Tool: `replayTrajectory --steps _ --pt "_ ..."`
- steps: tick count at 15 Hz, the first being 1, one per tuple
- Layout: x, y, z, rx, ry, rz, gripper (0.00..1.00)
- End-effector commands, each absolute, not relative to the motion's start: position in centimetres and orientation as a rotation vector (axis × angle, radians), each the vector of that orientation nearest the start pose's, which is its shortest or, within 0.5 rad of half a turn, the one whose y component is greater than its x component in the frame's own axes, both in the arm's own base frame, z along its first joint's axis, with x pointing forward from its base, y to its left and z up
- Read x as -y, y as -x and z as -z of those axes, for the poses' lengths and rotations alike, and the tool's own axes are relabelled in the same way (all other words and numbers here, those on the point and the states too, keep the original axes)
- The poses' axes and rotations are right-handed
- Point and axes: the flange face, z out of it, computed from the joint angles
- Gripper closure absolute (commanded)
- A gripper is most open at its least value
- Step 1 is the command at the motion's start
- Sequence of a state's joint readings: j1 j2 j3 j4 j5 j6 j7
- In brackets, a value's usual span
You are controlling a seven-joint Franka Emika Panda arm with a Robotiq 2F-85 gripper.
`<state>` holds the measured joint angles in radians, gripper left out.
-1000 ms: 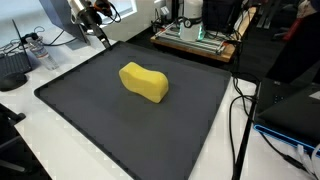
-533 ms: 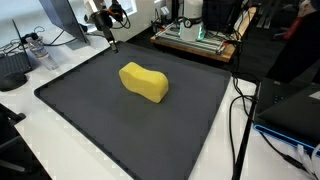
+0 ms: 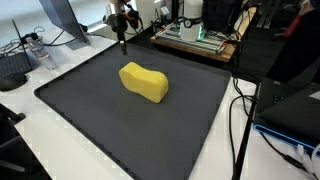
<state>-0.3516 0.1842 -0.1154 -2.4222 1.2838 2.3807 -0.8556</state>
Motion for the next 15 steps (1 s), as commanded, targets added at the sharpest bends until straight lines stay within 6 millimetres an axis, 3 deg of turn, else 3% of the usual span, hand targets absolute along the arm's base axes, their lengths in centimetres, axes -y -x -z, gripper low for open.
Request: replayTrajectory --steps 1,6,12,14,15 --pt "19.0 -39.3 -22.4 -0.825 2.235 0.511 0.0" --pt "16.1 -36.9 -22.7 -0.839 2.192 0.593 0.0" --pt "11.7 -34.2 -23.5 -1.034 2.172 0.557 0.0" --pt "9.8 -34.1 -24.5 -1.067 2.168 0.549 0.0" --pt "9.1 -36.0 -24.9 -1.085 2.156 0.529 0.0"
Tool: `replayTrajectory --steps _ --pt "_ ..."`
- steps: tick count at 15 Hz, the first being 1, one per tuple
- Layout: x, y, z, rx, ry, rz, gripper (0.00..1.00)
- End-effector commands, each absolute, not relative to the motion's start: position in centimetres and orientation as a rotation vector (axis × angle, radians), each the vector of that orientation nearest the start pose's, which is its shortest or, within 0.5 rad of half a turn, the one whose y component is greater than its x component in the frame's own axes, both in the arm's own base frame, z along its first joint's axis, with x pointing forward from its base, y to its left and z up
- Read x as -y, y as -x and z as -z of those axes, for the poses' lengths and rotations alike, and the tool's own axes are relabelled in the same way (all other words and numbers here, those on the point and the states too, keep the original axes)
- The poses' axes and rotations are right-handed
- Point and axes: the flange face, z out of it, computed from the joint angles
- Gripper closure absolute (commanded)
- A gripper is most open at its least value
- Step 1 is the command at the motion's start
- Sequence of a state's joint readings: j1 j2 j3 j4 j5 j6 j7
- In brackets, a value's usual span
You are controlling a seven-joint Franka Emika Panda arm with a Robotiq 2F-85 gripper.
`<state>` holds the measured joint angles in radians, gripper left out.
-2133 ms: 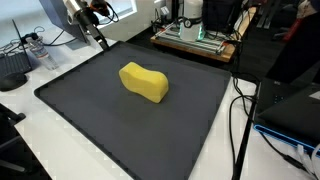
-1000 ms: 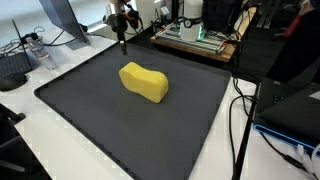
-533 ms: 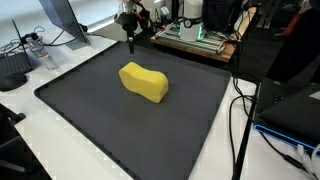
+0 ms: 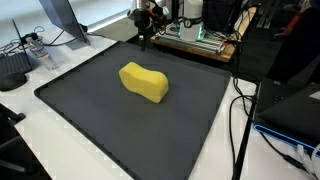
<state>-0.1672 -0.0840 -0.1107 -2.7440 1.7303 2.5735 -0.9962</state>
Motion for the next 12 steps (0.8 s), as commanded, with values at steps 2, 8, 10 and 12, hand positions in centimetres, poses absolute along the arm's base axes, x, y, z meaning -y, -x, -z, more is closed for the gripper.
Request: replayTrajectory --steps 2,8,10,12 --pt "7.1 -36.6 -26.2 -1.106 2.13 0.494 0.0" --pt "2.1 -38.9 -29.3 -1.182 2.097 0.328 0.0" --pt "2.6 -38.5 -28.0 -1.166 2.092 0.328 0.0" --pt "2.7 -38.5 -27.8 -1.168 2.095 0.326 0.0"
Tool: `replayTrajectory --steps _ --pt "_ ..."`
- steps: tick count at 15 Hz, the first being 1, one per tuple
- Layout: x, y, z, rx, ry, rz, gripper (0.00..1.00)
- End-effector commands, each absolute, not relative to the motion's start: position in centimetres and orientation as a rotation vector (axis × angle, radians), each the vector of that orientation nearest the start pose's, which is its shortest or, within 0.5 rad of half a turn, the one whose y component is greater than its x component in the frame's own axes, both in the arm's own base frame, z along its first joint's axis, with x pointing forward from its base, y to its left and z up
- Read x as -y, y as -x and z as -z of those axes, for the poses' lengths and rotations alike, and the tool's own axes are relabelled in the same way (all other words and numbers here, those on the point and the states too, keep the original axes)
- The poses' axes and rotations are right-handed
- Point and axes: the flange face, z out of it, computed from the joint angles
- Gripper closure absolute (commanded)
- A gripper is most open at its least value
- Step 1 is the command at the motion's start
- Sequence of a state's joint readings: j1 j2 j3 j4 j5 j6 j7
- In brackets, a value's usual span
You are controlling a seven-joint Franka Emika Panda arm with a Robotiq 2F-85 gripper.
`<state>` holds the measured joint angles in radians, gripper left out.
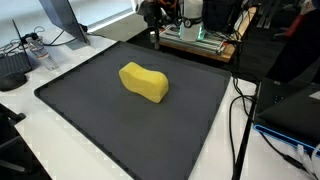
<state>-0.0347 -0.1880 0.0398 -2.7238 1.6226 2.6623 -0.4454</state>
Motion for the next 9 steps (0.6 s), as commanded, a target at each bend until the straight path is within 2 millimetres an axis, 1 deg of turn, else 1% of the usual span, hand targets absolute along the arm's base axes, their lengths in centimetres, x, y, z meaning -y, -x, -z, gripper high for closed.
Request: replayTrajectory --steps 1,5,6,7,9 --pt "2.9 -38.4 -27.8 -1.171 2.094 0.326 0.0" --pt "2.9 -38.4 -27.7 -1.173 2.093 0.327 0.0" --pt "2.8 -39.4 -28.0 -1.241 2.087 0.339 0.0" --pt "2.5 -40.3 -28.6 -1.265 2.091 0.366 0.0" --pt "1.2 -42.2 -29.4 -1.319 2.1 0.358 0.0"
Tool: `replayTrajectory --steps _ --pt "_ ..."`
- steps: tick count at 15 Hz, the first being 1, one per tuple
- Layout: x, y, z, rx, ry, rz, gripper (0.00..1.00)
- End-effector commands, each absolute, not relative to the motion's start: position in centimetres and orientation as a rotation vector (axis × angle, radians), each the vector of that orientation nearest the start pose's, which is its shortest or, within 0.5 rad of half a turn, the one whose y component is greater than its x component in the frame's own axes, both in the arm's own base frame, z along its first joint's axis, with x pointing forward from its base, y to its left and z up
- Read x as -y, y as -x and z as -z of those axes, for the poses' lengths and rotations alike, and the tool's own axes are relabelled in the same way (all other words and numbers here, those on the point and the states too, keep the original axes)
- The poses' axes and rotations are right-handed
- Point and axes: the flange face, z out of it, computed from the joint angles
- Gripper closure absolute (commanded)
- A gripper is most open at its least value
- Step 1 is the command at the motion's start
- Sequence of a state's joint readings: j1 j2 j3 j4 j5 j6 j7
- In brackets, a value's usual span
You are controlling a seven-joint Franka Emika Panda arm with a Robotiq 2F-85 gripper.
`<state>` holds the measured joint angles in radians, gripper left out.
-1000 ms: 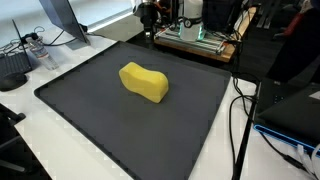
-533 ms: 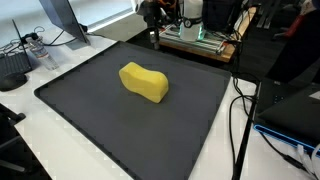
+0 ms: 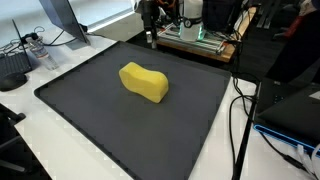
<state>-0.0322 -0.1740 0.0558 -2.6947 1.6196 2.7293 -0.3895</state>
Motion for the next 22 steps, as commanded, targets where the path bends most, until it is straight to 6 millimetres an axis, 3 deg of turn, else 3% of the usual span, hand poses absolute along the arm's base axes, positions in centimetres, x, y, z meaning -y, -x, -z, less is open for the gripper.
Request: replayTrajectory --steps 1,6,8,11,16,20,22 --pt "0.2 -43.2 -29.6 -1.356 2.119 0.371 0.0" --pt "-3.1 -45.7 -26.3 -1.537 2.176 0.3 0.0" --pt "-3.0 -46.0 -24.6 -1.618 2.188 0.26 0.0" --pt "-2.2 -46.6 -24.1 -1.706 2.192 0.217 0.0" --pt "-1.4 -49.0 -28.1 -1.777 2.212 0.186 0.0" --pt "-3.3 -52.3 -33.5 -1.839 2.218 0.109 0.0" --pt "-4.4 -53.8 -35.2 -1.869 2.222 0.085 0.0"
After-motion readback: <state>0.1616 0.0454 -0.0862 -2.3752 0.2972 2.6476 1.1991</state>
